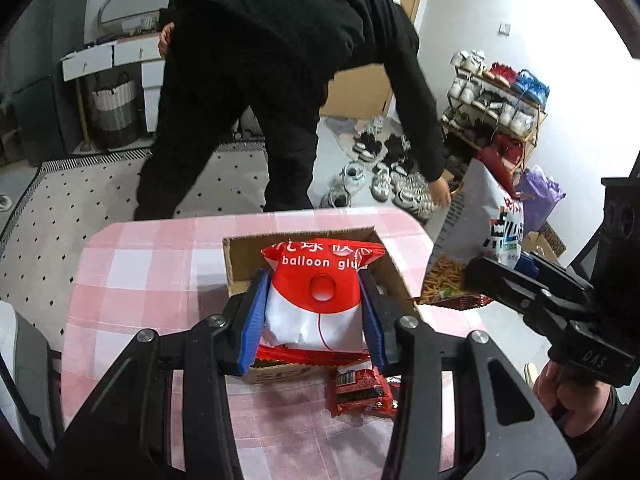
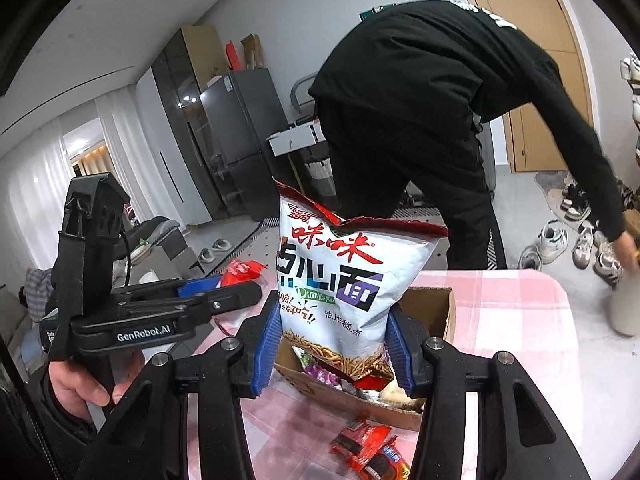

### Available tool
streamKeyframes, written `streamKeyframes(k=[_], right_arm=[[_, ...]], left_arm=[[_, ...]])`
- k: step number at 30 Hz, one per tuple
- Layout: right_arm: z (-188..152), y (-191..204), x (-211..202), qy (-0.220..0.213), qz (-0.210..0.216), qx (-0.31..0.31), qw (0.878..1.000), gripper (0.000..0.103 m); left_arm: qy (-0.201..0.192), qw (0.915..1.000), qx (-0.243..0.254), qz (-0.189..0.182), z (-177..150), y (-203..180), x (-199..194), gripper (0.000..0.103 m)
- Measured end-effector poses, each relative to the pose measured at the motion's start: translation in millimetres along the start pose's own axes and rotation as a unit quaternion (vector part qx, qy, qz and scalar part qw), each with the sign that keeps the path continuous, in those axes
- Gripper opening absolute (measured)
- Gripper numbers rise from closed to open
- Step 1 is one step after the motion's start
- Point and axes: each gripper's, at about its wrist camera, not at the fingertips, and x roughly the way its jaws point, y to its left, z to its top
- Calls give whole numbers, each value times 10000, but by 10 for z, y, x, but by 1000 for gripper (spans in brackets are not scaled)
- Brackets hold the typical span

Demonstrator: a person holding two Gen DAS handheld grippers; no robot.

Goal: Organize snacks
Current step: 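Lower both bags into the box and open both tools, then move both open tools back toward the last two red packs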

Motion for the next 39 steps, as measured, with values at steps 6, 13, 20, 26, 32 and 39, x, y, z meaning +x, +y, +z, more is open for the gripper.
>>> streamKeyframes(k=[6,13,20,26,32,39], right_arm=[[-25,-105,294,183,-50,60,9998,48],[-211,-313,662,482,-215,82,9986,48],[-238,-423,928,749,-297,208,9965,51],[-261,-442,798,439,-363,196,9982,79],[-206,-442,471,145,-376,59,9992,84],[-219,-137,-40,-45,-296,-363,9989,87]], left_arm=[[252,9996,85,-16,-44,-3,438,40],[555,9984,96,-7,-210,-31,937,40],[833,9965,-87,13,-271,62,1246,51],[777,9965,-155,277,-383,161,1204,82],[521,9980,-167,320,-452,115,894,82],[382,9986,-117,357,-475,39,447,82]])
